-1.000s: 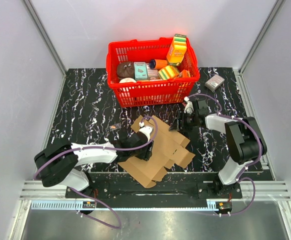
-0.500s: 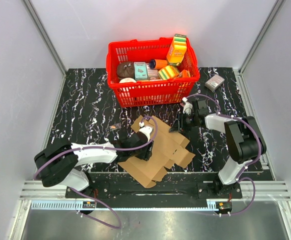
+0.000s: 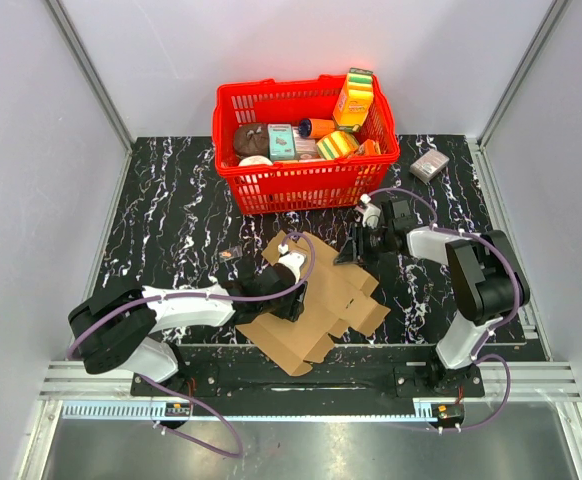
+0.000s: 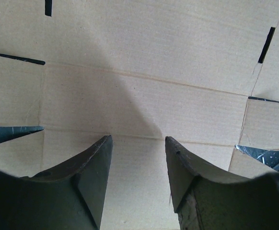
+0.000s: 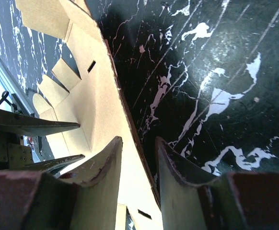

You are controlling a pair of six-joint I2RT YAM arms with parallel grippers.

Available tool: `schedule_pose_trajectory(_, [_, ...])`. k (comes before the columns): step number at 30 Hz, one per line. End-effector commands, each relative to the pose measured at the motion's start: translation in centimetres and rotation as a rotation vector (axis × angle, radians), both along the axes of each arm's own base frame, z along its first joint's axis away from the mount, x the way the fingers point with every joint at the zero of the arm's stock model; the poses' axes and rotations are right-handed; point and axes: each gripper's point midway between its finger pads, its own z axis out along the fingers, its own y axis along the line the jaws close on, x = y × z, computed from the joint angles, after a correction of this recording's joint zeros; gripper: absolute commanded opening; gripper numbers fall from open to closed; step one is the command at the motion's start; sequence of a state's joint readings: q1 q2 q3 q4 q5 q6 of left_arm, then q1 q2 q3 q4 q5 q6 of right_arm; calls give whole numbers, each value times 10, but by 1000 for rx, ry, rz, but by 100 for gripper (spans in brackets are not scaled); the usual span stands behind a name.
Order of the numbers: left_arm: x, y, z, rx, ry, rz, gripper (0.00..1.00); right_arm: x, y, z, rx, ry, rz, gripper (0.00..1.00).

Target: Fold the paper box

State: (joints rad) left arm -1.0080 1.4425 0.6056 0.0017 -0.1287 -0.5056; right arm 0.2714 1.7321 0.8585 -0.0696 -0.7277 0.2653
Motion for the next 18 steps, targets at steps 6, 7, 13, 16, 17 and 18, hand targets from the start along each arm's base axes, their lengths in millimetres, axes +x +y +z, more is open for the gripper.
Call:
schedule_pose_trajectory(6, [2,-7,11,-50,-37,-13,52,16,26,9,27,-98,48,41])
schedule_pose_trajectory(7, [2,-7,12,-52,-37,-12,52,16,26,9,28,-101,48,41])
schedule_pose_trajectory(13, [2,-8,13,-57,-39,-13,52,17,27,10,33,-109,50,36])
schedule_pose_trajectory(16, [2,-7,13,-60,-37,-10,52,18,28,11,37,-112,57,32])
schedule_pose_trajectory(17, [2,-7,13,-60,-37,-12,52,17,28,11,39,-111,59,30])
schedule_pose_trajectory(18, [2,-8,13,-63,-36,-10,52,17,29,12,43,-111,62,28])
